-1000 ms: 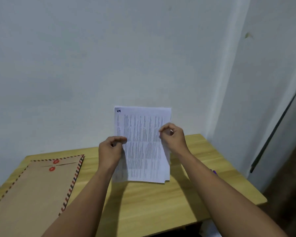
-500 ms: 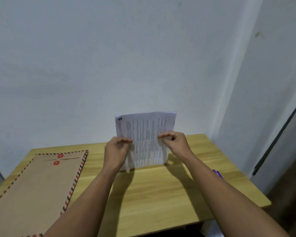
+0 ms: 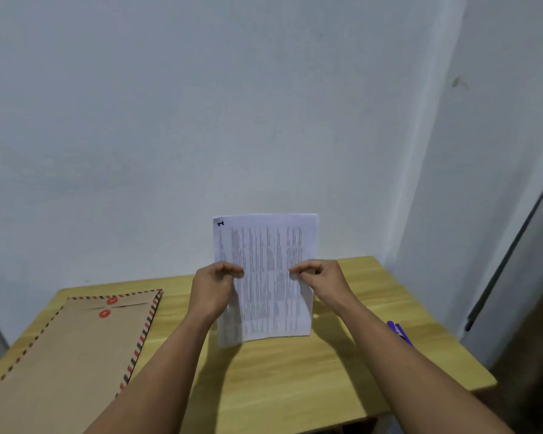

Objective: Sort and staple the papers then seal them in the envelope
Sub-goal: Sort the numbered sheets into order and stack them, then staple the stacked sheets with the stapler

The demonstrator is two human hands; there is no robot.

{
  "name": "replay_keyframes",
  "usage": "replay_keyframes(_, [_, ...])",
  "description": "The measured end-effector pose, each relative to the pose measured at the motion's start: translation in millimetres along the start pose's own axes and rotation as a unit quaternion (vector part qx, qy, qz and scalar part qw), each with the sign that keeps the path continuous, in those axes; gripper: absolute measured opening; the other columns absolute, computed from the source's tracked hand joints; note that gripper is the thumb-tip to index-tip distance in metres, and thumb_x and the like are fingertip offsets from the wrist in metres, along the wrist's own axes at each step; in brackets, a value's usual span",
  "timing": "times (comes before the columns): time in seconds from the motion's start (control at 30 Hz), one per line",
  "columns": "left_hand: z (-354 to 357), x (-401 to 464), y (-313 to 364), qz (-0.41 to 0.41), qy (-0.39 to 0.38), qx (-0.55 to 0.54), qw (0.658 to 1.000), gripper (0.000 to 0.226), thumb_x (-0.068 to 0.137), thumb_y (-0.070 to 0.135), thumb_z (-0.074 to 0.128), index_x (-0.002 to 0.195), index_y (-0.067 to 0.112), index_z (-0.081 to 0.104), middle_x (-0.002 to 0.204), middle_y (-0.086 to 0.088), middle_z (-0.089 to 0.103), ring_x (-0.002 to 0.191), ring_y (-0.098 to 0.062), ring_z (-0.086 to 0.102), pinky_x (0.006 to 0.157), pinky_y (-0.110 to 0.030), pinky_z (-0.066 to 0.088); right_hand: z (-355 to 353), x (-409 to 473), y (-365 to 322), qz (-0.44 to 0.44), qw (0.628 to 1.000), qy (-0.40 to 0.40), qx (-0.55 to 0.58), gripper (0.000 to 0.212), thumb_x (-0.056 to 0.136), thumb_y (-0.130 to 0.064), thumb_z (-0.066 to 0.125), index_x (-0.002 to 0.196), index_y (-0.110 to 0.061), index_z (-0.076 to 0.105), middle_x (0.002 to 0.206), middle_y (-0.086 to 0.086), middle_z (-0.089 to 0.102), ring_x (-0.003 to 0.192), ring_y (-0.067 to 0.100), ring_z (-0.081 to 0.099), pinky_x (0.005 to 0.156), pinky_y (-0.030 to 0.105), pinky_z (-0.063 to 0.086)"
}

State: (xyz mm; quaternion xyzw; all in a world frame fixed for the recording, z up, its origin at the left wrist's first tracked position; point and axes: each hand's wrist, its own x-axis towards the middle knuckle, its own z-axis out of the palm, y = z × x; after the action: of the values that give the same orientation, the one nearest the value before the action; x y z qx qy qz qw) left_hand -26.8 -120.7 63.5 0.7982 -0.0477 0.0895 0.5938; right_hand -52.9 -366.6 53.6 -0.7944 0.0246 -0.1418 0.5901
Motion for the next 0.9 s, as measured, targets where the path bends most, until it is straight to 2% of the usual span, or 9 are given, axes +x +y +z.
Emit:
replay_keyframes(0.1, [-5.0, 6.4, 16.2, 0.030, -0.002, 0.022, 0.999, 0.039, 0.092, -0.008, 0.049, 0.088, 0.018, 0.078, 0.096, 0.009, 0.076, 0.093, 0.006, 0.064, 0.074, -0.012, 0.047, -8.9, 4.9, -14.1, -0.020, 1.000, 0.001, 0.020, 0.033, 0.090, 0.011, 0.065, 0.088, -0.016, 0.083, 0.088, -0.007, 0.081, 0.089, 0.000, 0.076, 0.089, 0.020, 0.058])
replay_keyframes(0.2, [-12.4, 12.0, 31.6, 0.053, 0.007, 0.049, 0.997, 0.033, 0.089, -0.004, 0.052, 0.083, 0.017, 0.077, 0.088, 0.008, 0.076, 0.076, -0.002, 0.067, 0.053, -0.008, 0.045, -24.0, 13.0, -31.5, -0.032, 0.998, 0.015, 0.059, 0.031, 0.089, 0.008, 0.067, 0.085, -0.017, 0.085, 0.091, 0.001, 0.082, 0.091, 0.012, 0.077, 0.090, 0.036, 0.063])
replay_keyframes(0.27, [-20.1, 13.9, 43.2, 0.070, 0.010, 0.067, 0.995, 0.027, 0.087, 0.001, 0.057, 0.076, 0.016, 0.076, 0.077, 0.007, 0.075, 0.064, -0.004, 0.066, 0.049, -0.013, 0.047, -34.2, 15.4, -43.7, -0.032, 0.997, -0.003, 0.070, 0.029, 0.089, 0.005, 0.069, 0.085, -0.019, 0.086, 0.095, 0.002, 0.082, 0.091, 0.016, 0.074, 0.087, 0.042, 0.062])
replay_keyframes(0.4, [-37.3, 23.3, 61.1, 0.097, -0.039, 0.164, 0.981, 0.017, 0.077, 0.017, 0.055, 0.065, 0.012, 0.067, 0.064, 0.002, 0.069, 0.063, -0.015, 0.060, 0.060, -0.030, 0.047, -46.6, 10.7, -67.4, -0.019, 0.997, -0.067, 0.028, 0.020, 0.091, -0.003, 0.072, 0.096, -0.017, 0.085, 0.098, -0.003, 0.082, 0.090, 0.007, 0.071, 0.071, 0.021, 0.054])
replay_keyframes(0.53, [-41.2, 31.0, 78.1, 0.099, -0.141, 0.253, 0.952, 0.020, 0.079, 0.017, 0.053, 0.068, 0.006, 0.065, 0.072, -0.008, 0.070, 0.065, -0.014, 0.056, 0.063, -0.033, 0.047, -47.4, 5.0, -77.5, 0.030, 0.990, -0.125, 0.051, 0.017, 0.092, -0.005, 0.074, 0.103, -0.013, 0.084, 0.097, 0.004, 0.080, 0.086, 0.012, 0.072, 0.081, 0.030, 0.060])
replay_keyframes(0.6, [-34.2, 29.3, 83.9, 0.087, -0.199, 0.274, 0.937, 0.020, 0.082, 0.012, 0.056, 0.069, 0.006, 0.070, 0.073, -0.006, 0.072, 0.066, -0.013, 0.059, 0.066, -0.032, 0.050, -41.8, 1.0, -74.6, 0.046, 0.987, -0.146, 0.056, 0.017, 0.092, -0.007, 0.075, 0.106, -0.012, 0.083, 0.096, 0.004, 0.079, 0.084, 0.012, 0.072, 0.078, 0.028, 0.059])
replay_keyframes(0.73, [-11.1, 22.6, 76.7, 0.060, -0.273, 0.313, 0.908, 0.023, 0.082, 0.010, 0.056, 0.061, 0.012, 0.064, 0.064, 0.000, 0.066, 0.063, -0.011, 0.053, 0.066, -0.028, 0.047, -22.2, -8.5, -52.0, 0.057, 0.990, -0.109, 0.070, 0.015, 0.093, -0.006, 0.075, 0.106, -0.009, 0.082, 0.106, 0.008, 0.081, 0.088, 0.012, 0.075, 0.073, 0.023, 0.058])
replay_keyframes(0.83, [2.8, 24.1, 56.5, 0.081, -0.265, 0.322, 0.905, 0.008, 0.086, 0.013, 0.059, 0.082, 0.017, 0.065, 0.078, 0.007, 0.065, 0.074, -0.013, 0.058, 0.069, -0.027, 0.047, -3.7, -10.5, -18.1, 0.088, 0.986, -0.047, 0.135, 0.016, 0.090, 0.008, 0.072, 0.098, -0.002, 0.082, 0.108, 0.015, 0.079, 0.103, 0.021, 0.075, 0.090, 0.024, 0.059])
replay_keyframes(0.9, [13.0, 29.2, 37.8, 0.083, -0.263, 0.332, 0.902, 0.022, 0.084, 0.015, 0.062, 0.104, 0.024, 0.062, 0.099, 0.002, 0.068, 0.092, -0.020, 0.062, 0.081, -0.033, 0.050, 6.6, -8.1, 7.0, 0.127, 0.979, -0.015, 0.159, 0.021, 0.088, 0.013, 0.070, 0.088, -0.005, 0.082, 0.107, 0.017, 0.078, 0.108, 0.029, 0.073, 0.103, 0.036, 0.057])
